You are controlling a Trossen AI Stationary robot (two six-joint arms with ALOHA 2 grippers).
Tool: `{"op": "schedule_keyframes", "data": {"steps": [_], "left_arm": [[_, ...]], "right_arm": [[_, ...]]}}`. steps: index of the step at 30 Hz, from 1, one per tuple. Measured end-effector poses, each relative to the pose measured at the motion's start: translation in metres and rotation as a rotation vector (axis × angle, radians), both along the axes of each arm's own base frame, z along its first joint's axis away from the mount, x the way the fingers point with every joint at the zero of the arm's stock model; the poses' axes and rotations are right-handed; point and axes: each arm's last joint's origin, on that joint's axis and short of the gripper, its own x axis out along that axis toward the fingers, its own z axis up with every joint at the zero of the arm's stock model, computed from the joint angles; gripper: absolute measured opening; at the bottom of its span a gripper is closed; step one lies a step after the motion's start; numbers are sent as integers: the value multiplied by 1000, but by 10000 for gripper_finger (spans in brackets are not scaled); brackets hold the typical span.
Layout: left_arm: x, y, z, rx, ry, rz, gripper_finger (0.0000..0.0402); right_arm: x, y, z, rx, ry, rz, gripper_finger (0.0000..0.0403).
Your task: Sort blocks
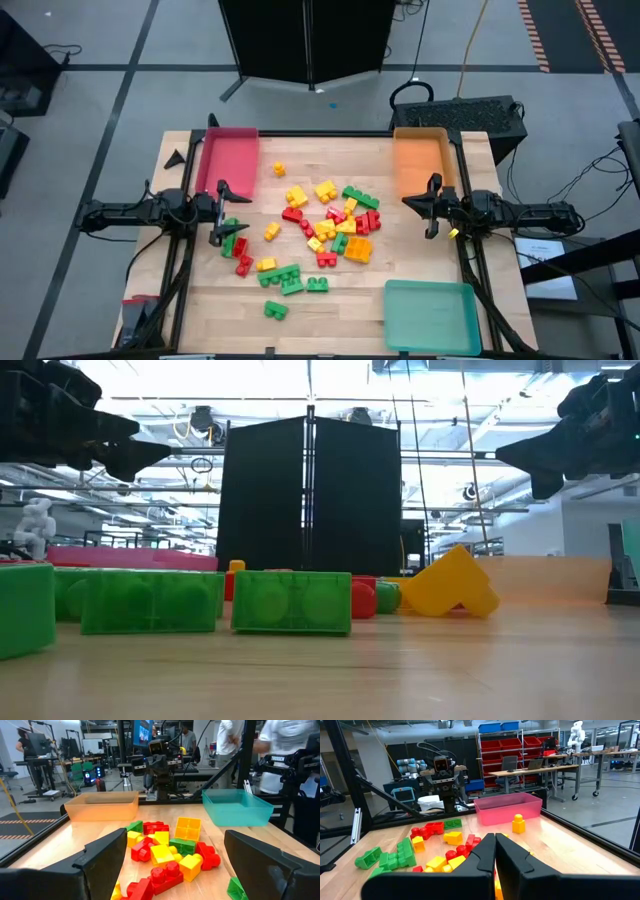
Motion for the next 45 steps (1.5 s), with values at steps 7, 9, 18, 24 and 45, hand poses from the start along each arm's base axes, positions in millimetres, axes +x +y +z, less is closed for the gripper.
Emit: {"op": "schedule_keyframes", "data": {"steps": [7, 9, 18, 24, 45], "left_arm": [[0, 0, 0, 0, 0, 0, 341], [0, 0, 0, 0, 0, 0, 341], [0, 0, 0, 0, 0, 0, 341], [0, 0, 0, 0, 0, 0, 341], [0, 0, 2, -1, -21, 0, 341]], "right_arm": [[0, 0, 0, 0, 0, 0, 9], [0, 0, 0, 0, 0, 0, 9], [0, 0, 0, 0, 0, 0, 9], [0, 0, 0, 5, -1, 0, 9], [-3, 0, 19, 385, -274, 55, 9]]}}
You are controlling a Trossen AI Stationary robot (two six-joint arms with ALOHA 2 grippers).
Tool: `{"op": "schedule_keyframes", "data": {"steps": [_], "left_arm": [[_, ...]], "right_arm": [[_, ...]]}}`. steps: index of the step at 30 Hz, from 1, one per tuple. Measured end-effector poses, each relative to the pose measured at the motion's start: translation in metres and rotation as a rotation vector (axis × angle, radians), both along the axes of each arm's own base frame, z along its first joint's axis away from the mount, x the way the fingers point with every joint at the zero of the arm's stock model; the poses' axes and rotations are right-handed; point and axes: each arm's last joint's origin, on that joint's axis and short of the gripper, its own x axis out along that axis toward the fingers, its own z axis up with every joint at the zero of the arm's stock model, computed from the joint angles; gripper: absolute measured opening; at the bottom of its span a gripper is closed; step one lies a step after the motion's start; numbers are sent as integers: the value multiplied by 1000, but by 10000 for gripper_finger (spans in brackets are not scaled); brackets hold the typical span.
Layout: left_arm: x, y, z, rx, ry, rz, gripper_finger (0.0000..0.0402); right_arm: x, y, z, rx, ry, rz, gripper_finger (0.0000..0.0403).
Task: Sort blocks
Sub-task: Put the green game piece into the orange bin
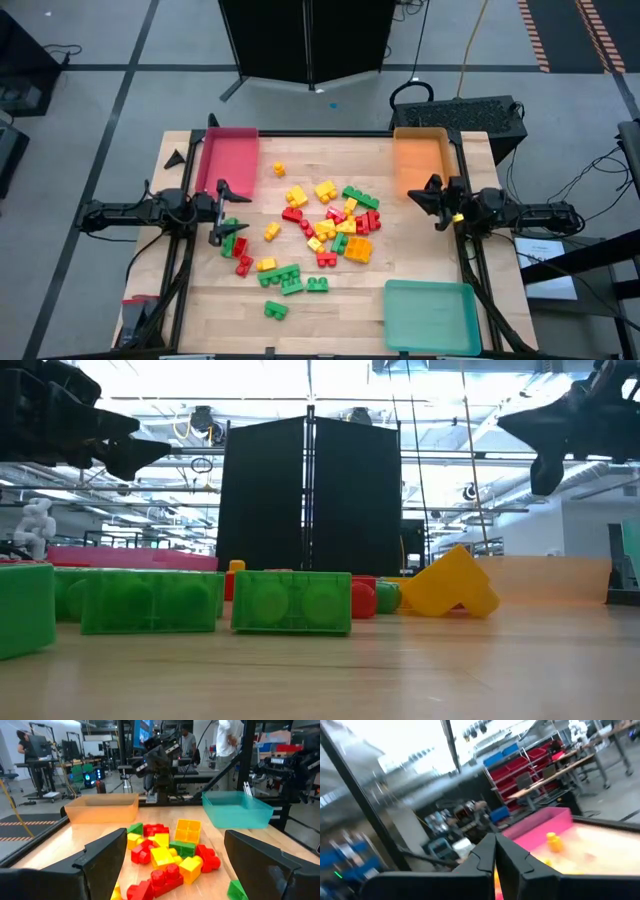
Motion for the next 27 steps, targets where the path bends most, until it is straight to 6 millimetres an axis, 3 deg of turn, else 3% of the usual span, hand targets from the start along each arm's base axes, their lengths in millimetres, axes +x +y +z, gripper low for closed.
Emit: {"op": "schedule_keyframes", "data": {"steps": [3, 11, 22, 27], "left_arm": [[0, 0, 1, -1, -12, -2, 341], [-1, -1, 10, -1, -101, -32, 341], [-16, 1, 50, -118, -544, 15, 341], [-19, 2, 54, -117, -590, 28, 341]], "right_arm": [[-1, 0, 5, 86, -71, 23, 9], [-6, 0, 17, 116, -212, 39, 9], [-16, -1, 34, 67, -403, 16, 9], [-17, -1, 34, 37, -400, 6, 9]]}}
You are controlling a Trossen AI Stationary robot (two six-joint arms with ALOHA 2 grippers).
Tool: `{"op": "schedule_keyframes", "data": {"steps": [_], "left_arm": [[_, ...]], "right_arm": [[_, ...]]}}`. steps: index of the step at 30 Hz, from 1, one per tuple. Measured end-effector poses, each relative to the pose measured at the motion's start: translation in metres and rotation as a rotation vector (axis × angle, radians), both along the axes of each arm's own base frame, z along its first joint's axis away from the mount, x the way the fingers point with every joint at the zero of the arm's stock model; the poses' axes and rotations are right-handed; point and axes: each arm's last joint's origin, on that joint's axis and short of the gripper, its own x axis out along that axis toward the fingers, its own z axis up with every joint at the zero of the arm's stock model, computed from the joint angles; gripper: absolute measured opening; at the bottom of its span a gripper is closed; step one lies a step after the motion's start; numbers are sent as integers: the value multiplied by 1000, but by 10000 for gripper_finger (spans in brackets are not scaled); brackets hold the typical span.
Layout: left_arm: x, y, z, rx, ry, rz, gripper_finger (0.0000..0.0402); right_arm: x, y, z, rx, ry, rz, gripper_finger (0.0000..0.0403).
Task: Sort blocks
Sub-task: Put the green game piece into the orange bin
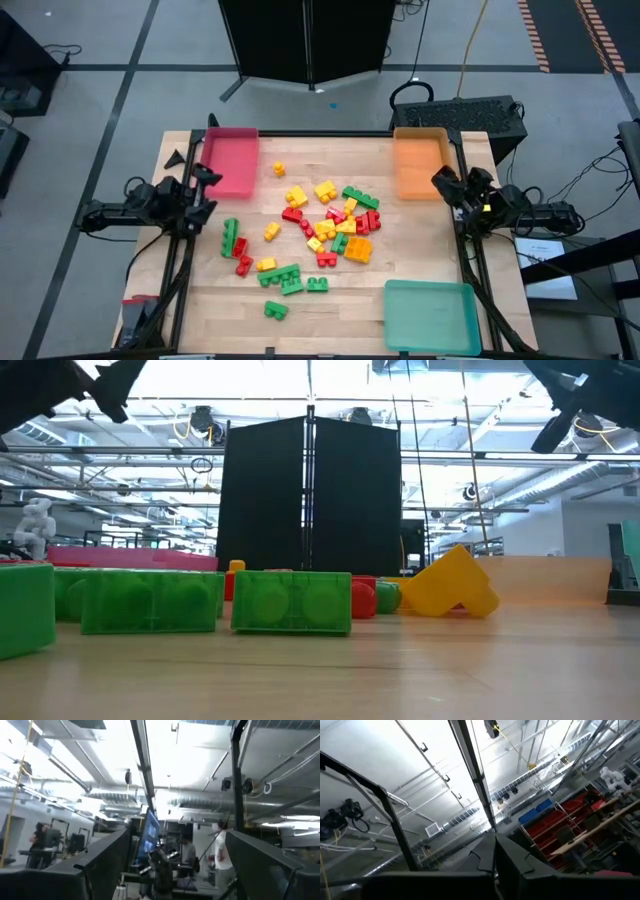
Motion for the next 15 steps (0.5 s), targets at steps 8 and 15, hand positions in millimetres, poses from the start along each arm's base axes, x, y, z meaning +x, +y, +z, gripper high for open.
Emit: {"op": "schedule_keyframes", "data": {"steps": [8, 15], "left_arm": [[1, 3, -1, -70, 16, 94, 341], [-3, 5, 4, -157, -49, 115, 341]], "right_arm": [[1, 0, -1, -18, 14, -12, 9], [0, 0, 1, -10, 11, -7, 9]]}}
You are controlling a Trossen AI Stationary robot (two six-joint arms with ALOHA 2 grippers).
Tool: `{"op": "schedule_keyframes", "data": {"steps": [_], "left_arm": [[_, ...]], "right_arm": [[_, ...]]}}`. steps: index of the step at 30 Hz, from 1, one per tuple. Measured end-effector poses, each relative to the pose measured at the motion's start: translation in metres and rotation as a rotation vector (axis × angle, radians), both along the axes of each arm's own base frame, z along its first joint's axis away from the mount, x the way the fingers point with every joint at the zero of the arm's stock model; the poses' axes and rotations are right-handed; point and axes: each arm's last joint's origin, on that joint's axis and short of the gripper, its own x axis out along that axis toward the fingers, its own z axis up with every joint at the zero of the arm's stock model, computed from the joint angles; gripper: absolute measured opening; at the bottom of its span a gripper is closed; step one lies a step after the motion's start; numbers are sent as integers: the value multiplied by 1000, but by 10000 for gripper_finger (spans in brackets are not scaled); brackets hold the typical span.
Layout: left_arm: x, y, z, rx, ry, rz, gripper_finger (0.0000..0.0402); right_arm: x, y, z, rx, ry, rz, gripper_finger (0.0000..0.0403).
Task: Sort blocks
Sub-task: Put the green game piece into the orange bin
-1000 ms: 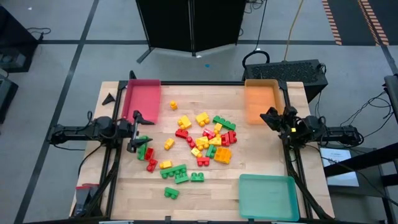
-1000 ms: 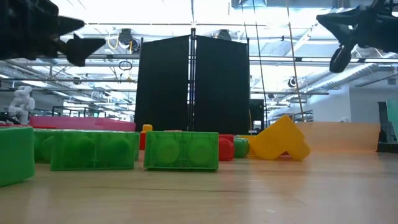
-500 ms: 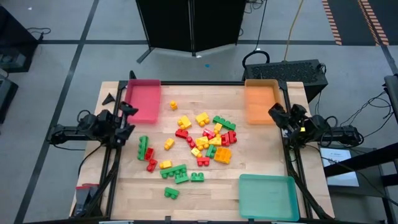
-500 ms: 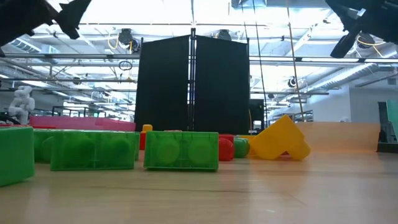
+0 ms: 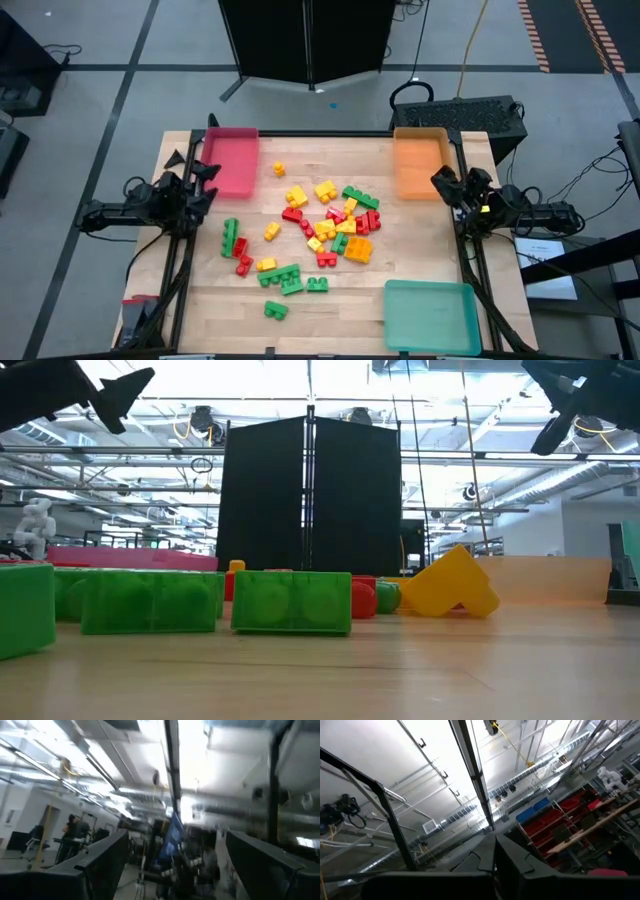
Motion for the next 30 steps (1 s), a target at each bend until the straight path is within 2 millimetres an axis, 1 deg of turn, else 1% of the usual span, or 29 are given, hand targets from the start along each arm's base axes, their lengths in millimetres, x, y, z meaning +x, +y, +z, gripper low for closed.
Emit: {"op": "schedule_keyframes", "data": {"steps": [2, 3, 5, 8, 10, 13, 15, 18, 22, 24, 27, 30], "left_arm": [[-7, 1, 8, -58, -113, 16, 341], [-10, 1, 12, -74, -162, 2, 341], [-14, 2, 20, -107, -199, -26, 341], [-18, 2, 39, -139, -173, -27, 339], [-19, 3, 52, -158, -114, -10, 333], [-22, 3, 80, -163, -36, -6, 314], [-24, 3, 101, -163, 0, -5, 297], [-23, 3, 130, -161, 77, 2, 270], [-16, 3, 160, -160, 219, 12, 228], [-12, 3, 170, -161, 310, 21, 206], [-5, 4, 179, -178, 451, 71, 168], [2, 6, 182, -197, 581, 148, 130]], "right_arm": [[-5, 0, 14, -20, -38, -6, 9], [-9, 0, 24, -54, -53, -20, 9], [-16, 1, 48, -148, -55, -71, 9], [-22, 0, 87, -275, 1, -170, 9], [-24, 0, 116, -347, 48, -218, 9], [-20, 1, 154, -423, 164, -225, 9], [-13, 1, 177, -459, 257, -217, 9], [2, 1, 203, -505, 427, -221, 9], [22, -2, 229, -492, 666, -299, 3], [33, -4, 240, -500, 757, -353, 2], [52, -6, 252, -494, 869, -459, 3], [79, -12, 251, -517, 1031, -545, 3]]}}
